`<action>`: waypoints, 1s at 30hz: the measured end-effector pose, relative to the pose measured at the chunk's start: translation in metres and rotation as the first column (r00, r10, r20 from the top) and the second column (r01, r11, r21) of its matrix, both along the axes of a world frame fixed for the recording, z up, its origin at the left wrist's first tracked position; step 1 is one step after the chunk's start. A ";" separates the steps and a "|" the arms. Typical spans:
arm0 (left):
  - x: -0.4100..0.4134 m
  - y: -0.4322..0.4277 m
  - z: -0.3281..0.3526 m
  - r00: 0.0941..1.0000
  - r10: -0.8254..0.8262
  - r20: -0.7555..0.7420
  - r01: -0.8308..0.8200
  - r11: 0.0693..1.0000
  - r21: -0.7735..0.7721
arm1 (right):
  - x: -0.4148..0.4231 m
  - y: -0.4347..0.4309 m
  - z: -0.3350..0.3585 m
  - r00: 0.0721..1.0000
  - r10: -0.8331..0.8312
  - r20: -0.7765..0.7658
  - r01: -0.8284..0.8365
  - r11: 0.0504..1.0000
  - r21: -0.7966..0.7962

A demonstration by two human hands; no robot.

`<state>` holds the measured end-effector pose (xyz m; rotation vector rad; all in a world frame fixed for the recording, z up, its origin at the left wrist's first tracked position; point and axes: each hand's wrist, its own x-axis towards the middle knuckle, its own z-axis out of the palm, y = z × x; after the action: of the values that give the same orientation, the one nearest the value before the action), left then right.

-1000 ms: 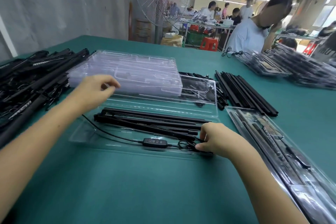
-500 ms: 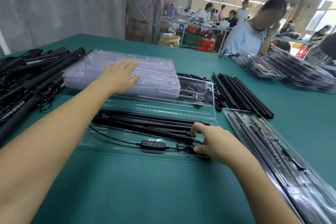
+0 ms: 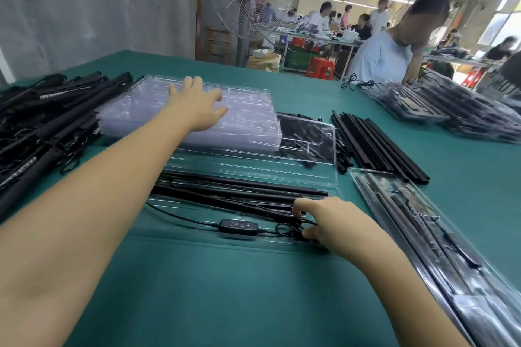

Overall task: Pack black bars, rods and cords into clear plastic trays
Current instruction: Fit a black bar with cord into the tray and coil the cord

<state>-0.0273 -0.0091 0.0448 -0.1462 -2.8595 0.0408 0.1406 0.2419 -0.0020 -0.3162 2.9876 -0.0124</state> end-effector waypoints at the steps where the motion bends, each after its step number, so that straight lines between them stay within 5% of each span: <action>1: 0.002 0.001 0.005 0.999 -0.029 -0.035 0.029 0.999 0.014 | 0.000 0.000 0.000 1.000 0.006 -0.001 -0.006 1.000 0.002; 7: 0.035 0.004 0.038 0.972 -0.221 -0.085 0.232 0.957 0.174 | 0.003 0.001 0.001 1.000 0.029 -0.002 -0.029 1.000 0.009; 14: 0.129 -0.018 0.020 0.876 -0.397 0.274 0.348 0.914 0.211 | 0.007 -0.003 0.001 0.999 0.019 -0.034 -0.019 1.000 0.002; 17: 0.152 -0.023 -0.014 0.881 -0.400 0.252 0.389 0.916 0.095 | 0.013 -0.010 -0.002 0.996 -0.025 -0.082 0.025 1.000 0.007; 23: 0.179 -0.004 -0.062 0.977 -0.212 -0.017 0.208 0.968 -0.141 | 0.022 -0.019 -0.005 0.986 -0.020 -0.165 0.029 0.998 0.049; 30: 0.171 0.020 -0.067 0.999 0.023 0.047 -0.021 0.998 -0.054 | 0.025 -0.019 -0.004 0.980 0.000 -0.201 0.001 1.000 0.007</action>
<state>0.1436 0.0111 -0.0223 -0.1278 -2.9086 0.1195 0.1652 0.2230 -0.0062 -0.3343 3.1870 0.0315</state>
